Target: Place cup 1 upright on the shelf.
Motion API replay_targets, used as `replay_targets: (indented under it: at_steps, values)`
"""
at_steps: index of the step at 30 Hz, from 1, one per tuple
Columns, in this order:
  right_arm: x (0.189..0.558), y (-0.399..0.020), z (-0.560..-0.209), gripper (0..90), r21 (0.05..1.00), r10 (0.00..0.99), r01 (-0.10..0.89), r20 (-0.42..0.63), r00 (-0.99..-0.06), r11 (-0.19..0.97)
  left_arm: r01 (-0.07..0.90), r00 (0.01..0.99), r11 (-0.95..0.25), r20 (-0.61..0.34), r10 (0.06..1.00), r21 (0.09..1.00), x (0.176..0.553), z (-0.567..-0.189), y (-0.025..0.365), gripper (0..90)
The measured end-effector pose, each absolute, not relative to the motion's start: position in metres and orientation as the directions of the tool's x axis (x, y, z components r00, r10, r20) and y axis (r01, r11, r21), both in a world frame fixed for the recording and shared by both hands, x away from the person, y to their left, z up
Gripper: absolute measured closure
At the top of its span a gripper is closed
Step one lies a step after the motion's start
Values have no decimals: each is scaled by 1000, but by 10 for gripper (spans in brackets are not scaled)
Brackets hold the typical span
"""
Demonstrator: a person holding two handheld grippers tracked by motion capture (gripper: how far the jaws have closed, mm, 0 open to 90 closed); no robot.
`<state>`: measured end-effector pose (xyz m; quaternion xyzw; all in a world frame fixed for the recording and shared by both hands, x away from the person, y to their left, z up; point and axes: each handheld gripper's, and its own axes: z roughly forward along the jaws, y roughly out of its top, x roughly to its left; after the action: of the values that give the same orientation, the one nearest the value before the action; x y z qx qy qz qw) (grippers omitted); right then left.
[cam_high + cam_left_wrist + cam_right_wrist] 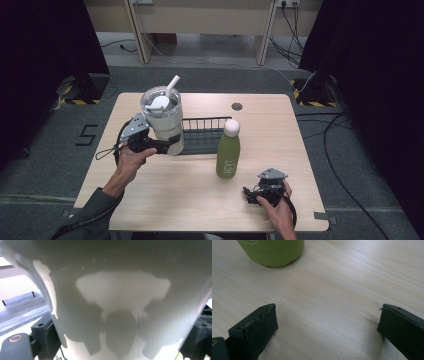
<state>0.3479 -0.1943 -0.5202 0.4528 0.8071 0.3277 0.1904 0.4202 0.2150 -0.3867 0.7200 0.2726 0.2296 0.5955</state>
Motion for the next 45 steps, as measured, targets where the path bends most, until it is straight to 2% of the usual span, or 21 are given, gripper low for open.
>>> replay_targets:
  at_steps: [13,23,45]
  values:
    - [348,-194,-520,24,701,855,606,-11,-518,376,132,735,-127,-11,678,983,454,-379,201,105]
    - [348,-194,-520,24,701,855,606,-11,-518,376,149,706,-121,-20,707,981,480,-388,190,104]
    - [348,-194,-520,24,702,853,602,-13,-522,380,177,670,-133,-20,742,975,500,-416,185,104]
